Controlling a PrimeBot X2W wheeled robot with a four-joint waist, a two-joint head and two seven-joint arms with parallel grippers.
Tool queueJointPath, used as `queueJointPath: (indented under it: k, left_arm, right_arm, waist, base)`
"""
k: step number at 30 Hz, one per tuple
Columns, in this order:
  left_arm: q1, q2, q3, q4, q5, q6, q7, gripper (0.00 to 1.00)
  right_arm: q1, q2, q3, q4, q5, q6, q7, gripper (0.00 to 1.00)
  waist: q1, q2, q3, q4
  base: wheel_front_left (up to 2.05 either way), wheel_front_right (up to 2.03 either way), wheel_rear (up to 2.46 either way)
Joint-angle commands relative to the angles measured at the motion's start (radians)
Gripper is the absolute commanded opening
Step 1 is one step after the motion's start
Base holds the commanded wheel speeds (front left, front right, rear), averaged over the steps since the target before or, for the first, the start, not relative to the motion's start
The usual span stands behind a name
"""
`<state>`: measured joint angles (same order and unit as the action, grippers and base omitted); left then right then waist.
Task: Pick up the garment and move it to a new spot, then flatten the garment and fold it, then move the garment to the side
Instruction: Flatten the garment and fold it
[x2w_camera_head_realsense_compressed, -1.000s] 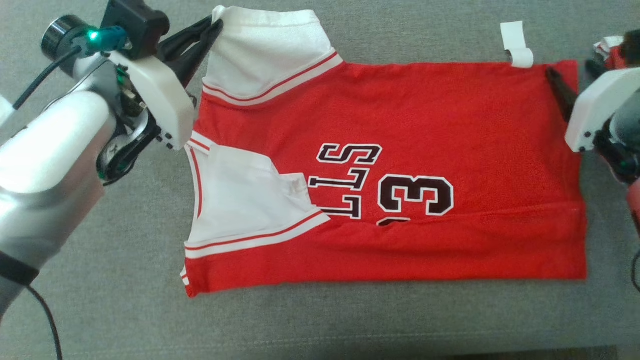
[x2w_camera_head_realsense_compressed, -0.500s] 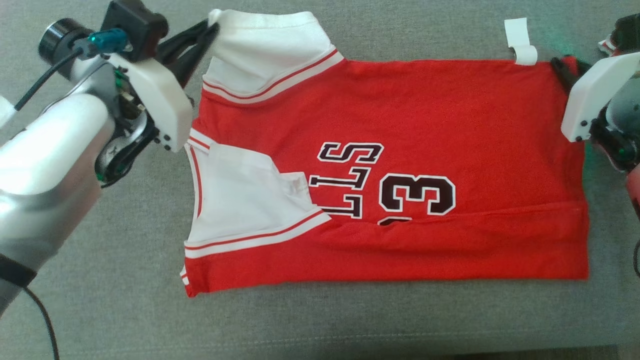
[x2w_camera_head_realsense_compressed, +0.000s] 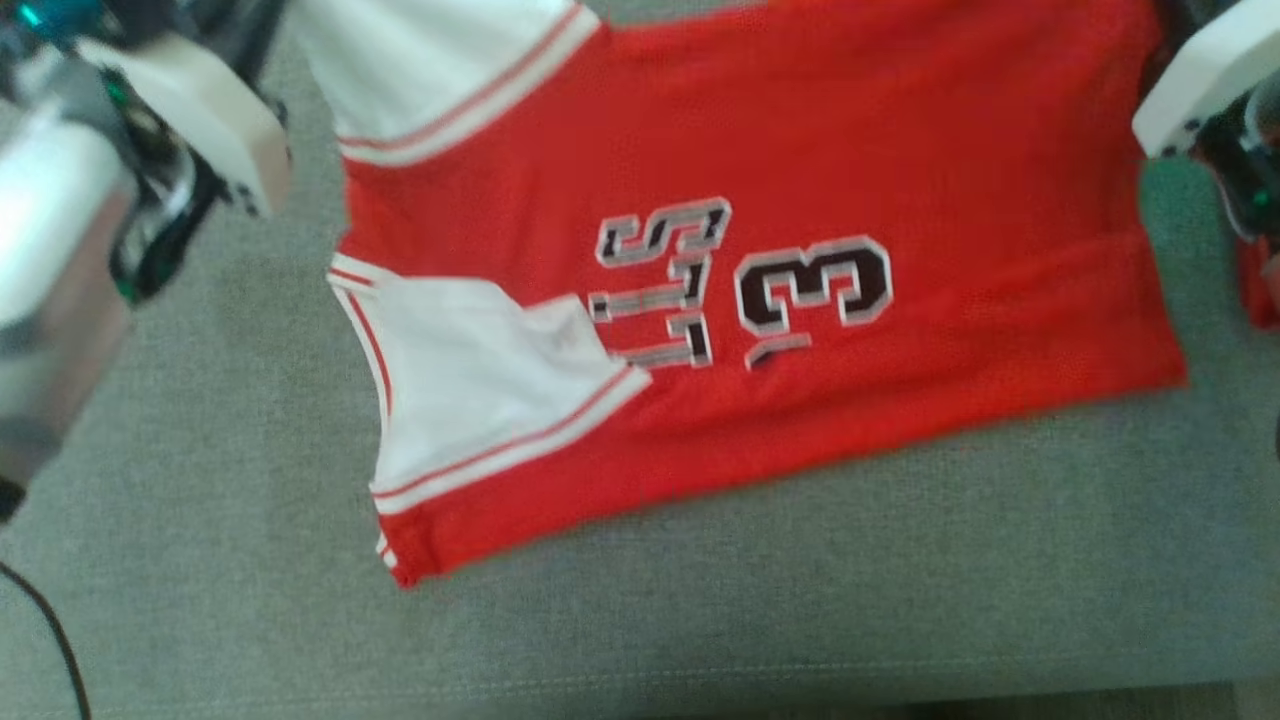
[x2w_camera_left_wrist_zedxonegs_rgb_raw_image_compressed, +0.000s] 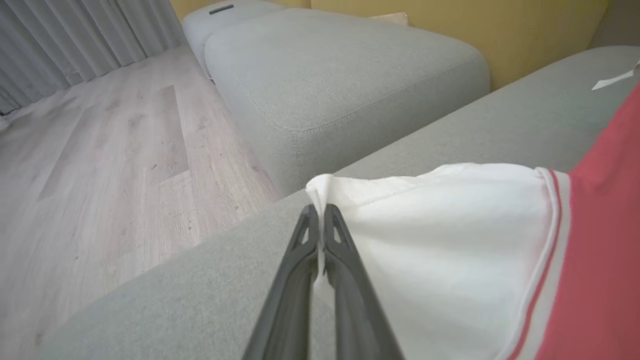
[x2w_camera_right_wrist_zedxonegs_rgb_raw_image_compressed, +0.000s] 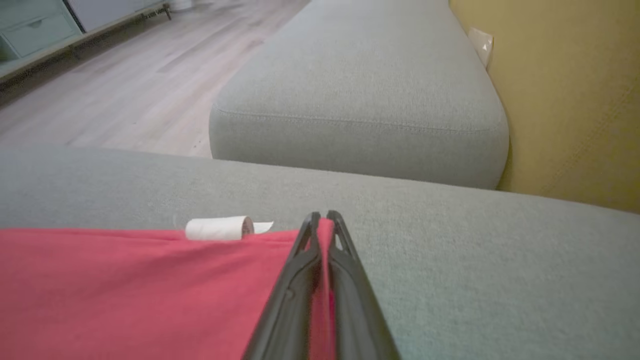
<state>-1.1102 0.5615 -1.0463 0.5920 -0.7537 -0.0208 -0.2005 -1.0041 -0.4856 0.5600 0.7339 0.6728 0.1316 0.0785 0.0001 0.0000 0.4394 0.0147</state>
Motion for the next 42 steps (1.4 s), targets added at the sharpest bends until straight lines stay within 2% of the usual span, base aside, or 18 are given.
queueJointPath:
  k: [1,10,15,22,32,36,42]
  left_arm:
    - [-0.085,0.039,0.064,0.004,0.01,0.005,-0.02,0.0]
    - [-0.206,-0.018,0.124,0.105,0.064,-0.008,-0.06,0.0]
    - [-0.19,-0.046,0.161,0.111,0.104,-0.03,-0.061,0.0]
    - [-0.09,-0.047,0.175,0.092,0.151,-0.07,-0.061,0.0]
    - [0.096,0.019,0.145,-0.046,0.152,-0.096,-0.059,0.0]
    - [0.193,0.093,0.081,-0.177,0.133,-0.103,0.015,0.0]
    - [0.254,0.139,0.023,-0.286,0.111,-0.106,0.09,0.0]
  right_arm:
    - [-0.029,-0.023,0.008,-0.027,0.013,-0.001,-0.028,0.0]
    - [-0.156,-0.009,0.027,0.029,0.015,-0.001,-0.193,0.0]
    - [-0.163,0.0,0.07,0.069,0.036,-0.001,-0.209,0.0]
    - [-0.091,-0.048,0.157,0.062,0.123,-0.001,-0.199,0.0]
    - [0.038,-0.218,0.352,-0.033,0.211,-0.001,-0.148,0.0]
    - [0.065,-0.3,0.465,-0.075,0.206,-0.001,-0.131,0.0]
    - [0.076,-0.366,0.556,-0.109,0.217,-0.001,-0.111,0.0]
  waist:
    - [-0.0001,0.0,0.008,0.002]
    - [-0.0001,0.0,0.035,0.006]
    - [-0.0001,0.0,0.026,0.01]
    - [-0.0001,0.0,-0.018,0.03]
    - [-0.0001,0.0,-0.088,0.068]
    - [-0.0001,0.0,-0.108,0.082]
    - [-0.0001,0.0,-0.117,0.091]
  base:
    - [0.0,0.0,0.0]
    - [0.0,0.0,0.0]
    - [0.0,0.0,0.0]
    - [0.0,0.0,0.0]
    - [0.0,0.0,0.0]
    - [0.0,0.0,0.0]
    - [0.0,0.0,0.0]
